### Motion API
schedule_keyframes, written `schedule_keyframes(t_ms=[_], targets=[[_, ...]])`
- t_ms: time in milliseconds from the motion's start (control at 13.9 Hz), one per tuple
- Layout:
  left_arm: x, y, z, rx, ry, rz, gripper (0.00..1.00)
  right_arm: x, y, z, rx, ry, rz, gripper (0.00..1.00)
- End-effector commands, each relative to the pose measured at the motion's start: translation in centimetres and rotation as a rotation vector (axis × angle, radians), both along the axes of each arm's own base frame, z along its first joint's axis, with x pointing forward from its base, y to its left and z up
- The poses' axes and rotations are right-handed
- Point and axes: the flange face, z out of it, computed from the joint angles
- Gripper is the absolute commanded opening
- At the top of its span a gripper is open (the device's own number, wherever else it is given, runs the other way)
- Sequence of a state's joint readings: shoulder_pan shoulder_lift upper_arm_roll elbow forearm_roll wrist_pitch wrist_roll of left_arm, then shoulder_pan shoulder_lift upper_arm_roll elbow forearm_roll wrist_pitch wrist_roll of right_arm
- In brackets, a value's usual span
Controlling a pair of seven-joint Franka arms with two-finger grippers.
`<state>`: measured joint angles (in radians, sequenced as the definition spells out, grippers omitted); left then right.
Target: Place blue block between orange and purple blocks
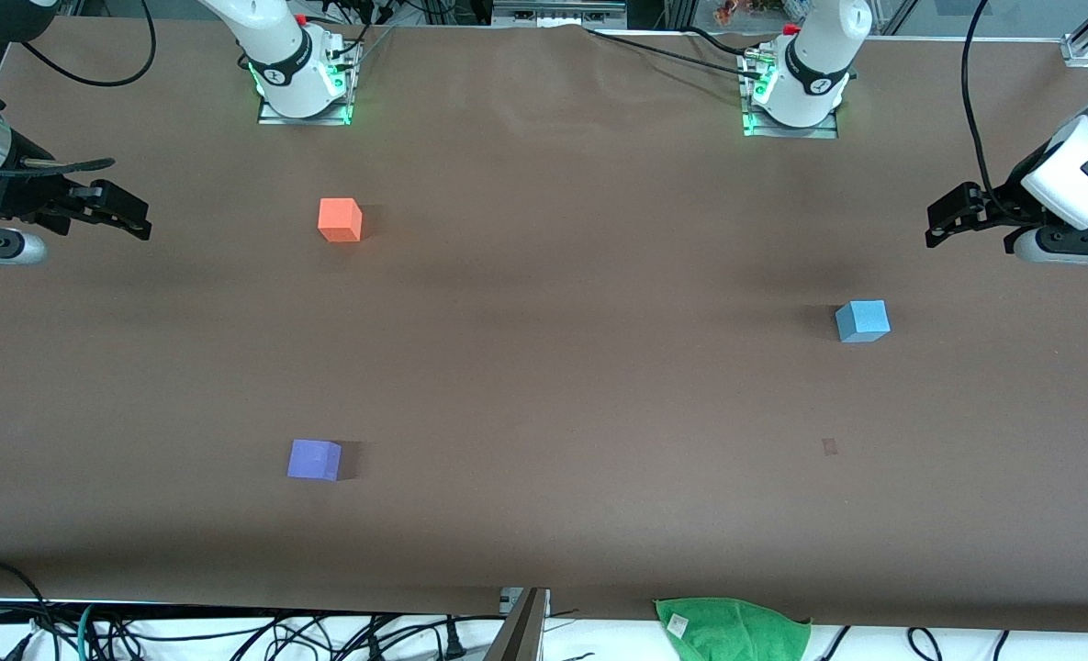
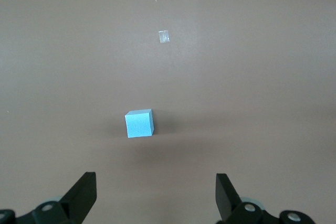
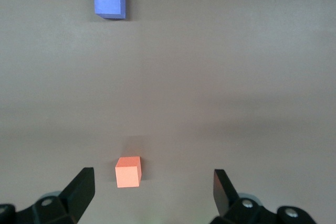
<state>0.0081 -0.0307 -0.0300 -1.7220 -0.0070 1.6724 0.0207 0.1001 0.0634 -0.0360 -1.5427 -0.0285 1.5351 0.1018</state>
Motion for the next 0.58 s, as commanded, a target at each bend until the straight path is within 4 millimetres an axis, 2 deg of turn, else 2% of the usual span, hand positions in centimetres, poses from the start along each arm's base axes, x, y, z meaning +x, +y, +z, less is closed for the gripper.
schedule_keyframes(t_ms=[0, 505], targets=[[0.07, 0.03, 0.27, 0.018, 0.004, 0.007, 1.0, 0.28, -0.2, 0.37, 0.011, -0.006, 0.005, 1.0], [0.58, -0.14, 0.6, 0.025, 0.04, 0.02, 1.0, 0.3, -0.2, 0.39, 0.011, -0.007, 0.005, 1.0]])
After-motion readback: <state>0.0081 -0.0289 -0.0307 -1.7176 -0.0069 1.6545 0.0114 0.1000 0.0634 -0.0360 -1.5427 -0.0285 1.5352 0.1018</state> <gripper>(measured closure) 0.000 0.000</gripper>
